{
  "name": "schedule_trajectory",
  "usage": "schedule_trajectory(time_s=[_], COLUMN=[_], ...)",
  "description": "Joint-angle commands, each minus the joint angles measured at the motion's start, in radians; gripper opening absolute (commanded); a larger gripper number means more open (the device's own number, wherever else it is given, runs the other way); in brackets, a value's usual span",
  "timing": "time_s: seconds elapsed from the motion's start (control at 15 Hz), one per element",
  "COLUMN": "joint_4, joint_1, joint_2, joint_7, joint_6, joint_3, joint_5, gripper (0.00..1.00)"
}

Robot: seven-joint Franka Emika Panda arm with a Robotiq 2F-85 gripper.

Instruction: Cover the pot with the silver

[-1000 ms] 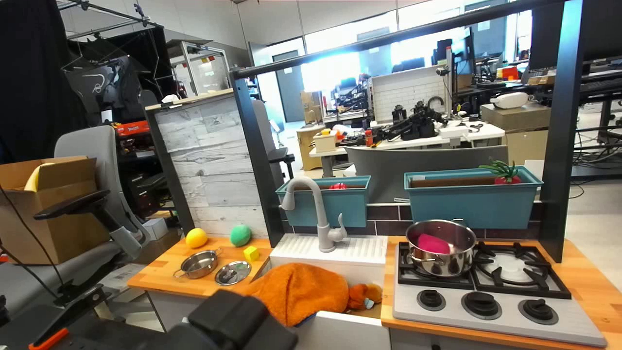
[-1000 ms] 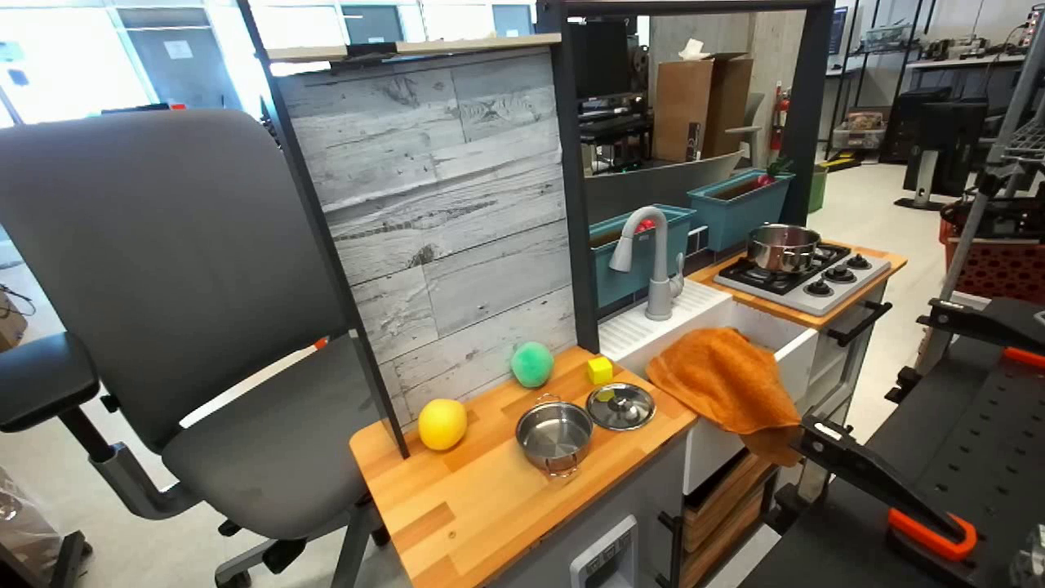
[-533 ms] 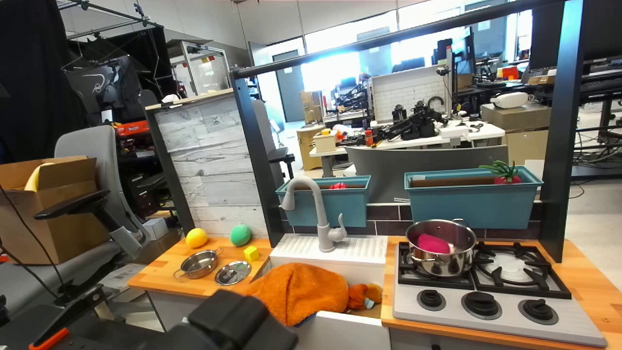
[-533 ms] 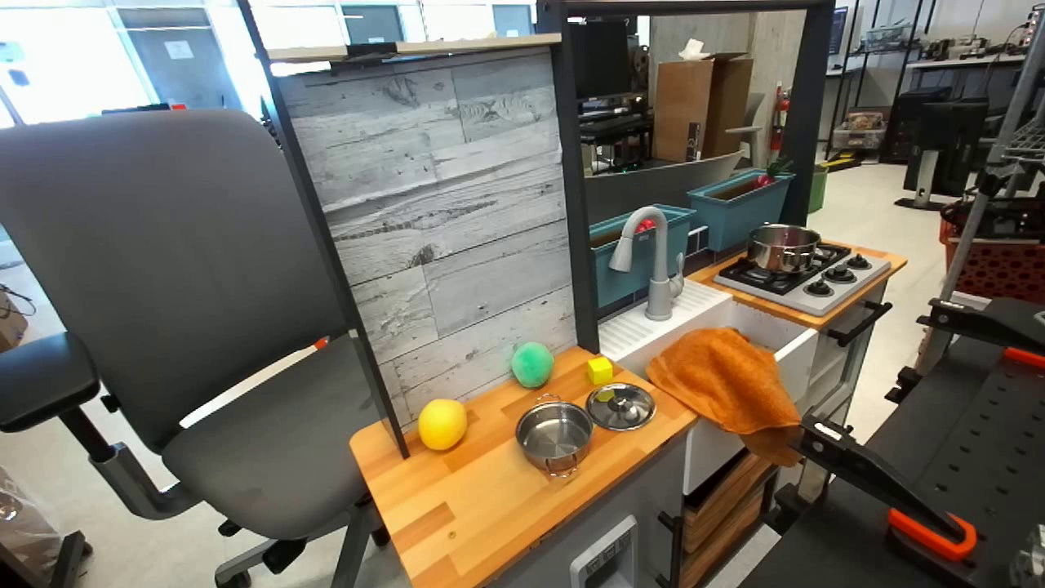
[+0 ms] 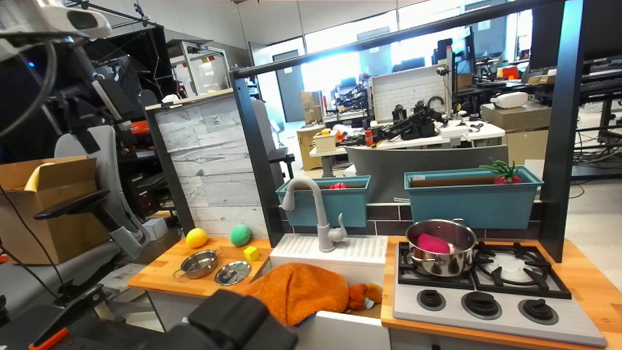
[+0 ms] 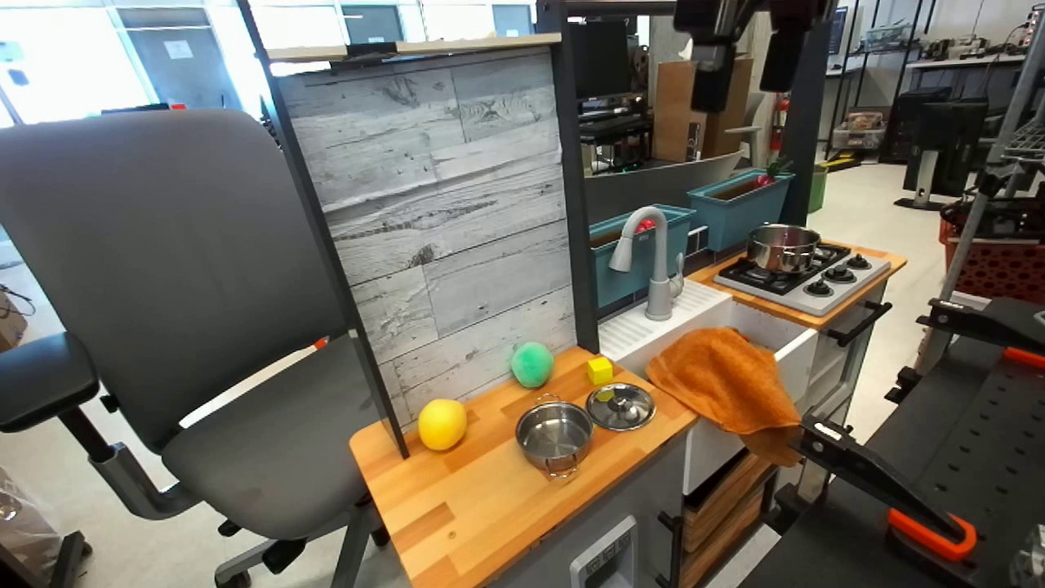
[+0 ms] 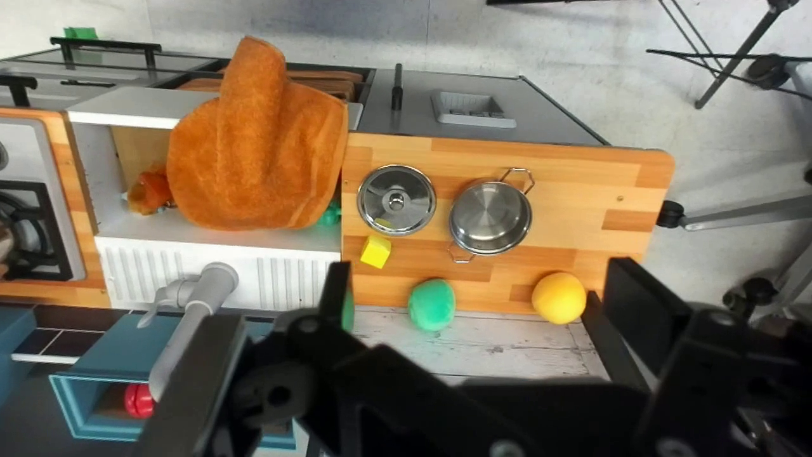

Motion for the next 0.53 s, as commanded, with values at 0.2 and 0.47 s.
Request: schedule_trajectory(time_s=[0.2,0.47], joint_4=[0.287,0.433], joint_1=[-0.018,0.004], joint_2=[0.33,0.493], joint_7=[-0.086,-0.059], joint_6=[-0.038,-0.106], joint_3=[-0.085,-0.115], joint_5=[-0.069,-0.149], gripper=[1.0,1.0])
